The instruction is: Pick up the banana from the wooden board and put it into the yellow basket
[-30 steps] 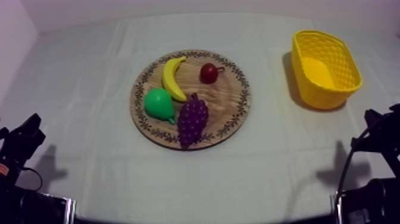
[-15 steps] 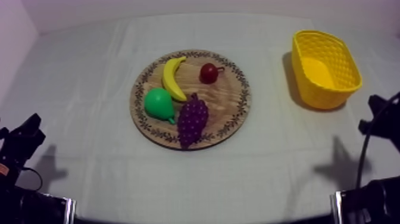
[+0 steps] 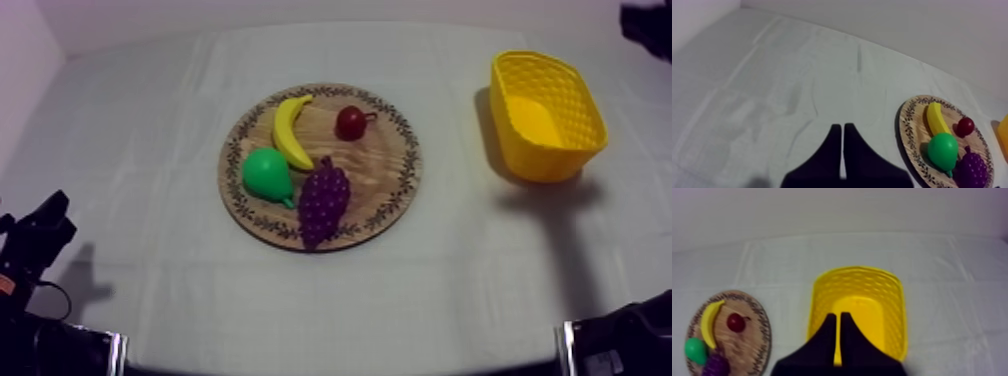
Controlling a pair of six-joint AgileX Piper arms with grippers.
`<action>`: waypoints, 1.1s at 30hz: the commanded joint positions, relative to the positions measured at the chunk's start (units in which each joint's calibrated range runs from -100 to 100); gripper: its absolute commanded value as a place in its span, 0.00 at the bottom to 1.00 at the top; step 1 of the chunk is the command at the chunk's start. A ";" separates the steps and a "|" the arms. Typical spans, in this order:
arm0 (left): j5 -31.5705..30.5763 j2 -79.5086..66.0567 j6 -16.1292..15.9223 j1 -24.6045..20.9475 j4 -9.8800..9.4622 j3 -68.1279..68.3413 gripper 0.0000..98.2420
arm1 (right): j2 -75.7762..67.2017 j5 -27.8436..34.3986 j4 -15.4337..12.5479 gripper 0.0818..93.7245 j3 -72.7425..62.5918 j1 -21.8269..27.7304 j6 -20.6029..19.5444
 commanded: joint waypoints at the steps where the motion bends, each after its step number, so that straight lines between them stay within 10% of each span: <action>1: 0.00 -0.03 -0.01 0.00 -0.02 0.03 0.00 | 14.43 5.14 2.68 0.00 -19.80 -4.73 -6.15; 15: 0.00 -0.03 -0.01 0.00 -0.02 0.03 0.00 | 40.08 14.86 9.52 0.00 -37.57 -22.51 -15.20; 33: 0.00 -0.03 -0.01 0.00 -0.02 0.03 0.00 | 60.19 17.57 8.06 0.00 -47.88 -34.37 -18.28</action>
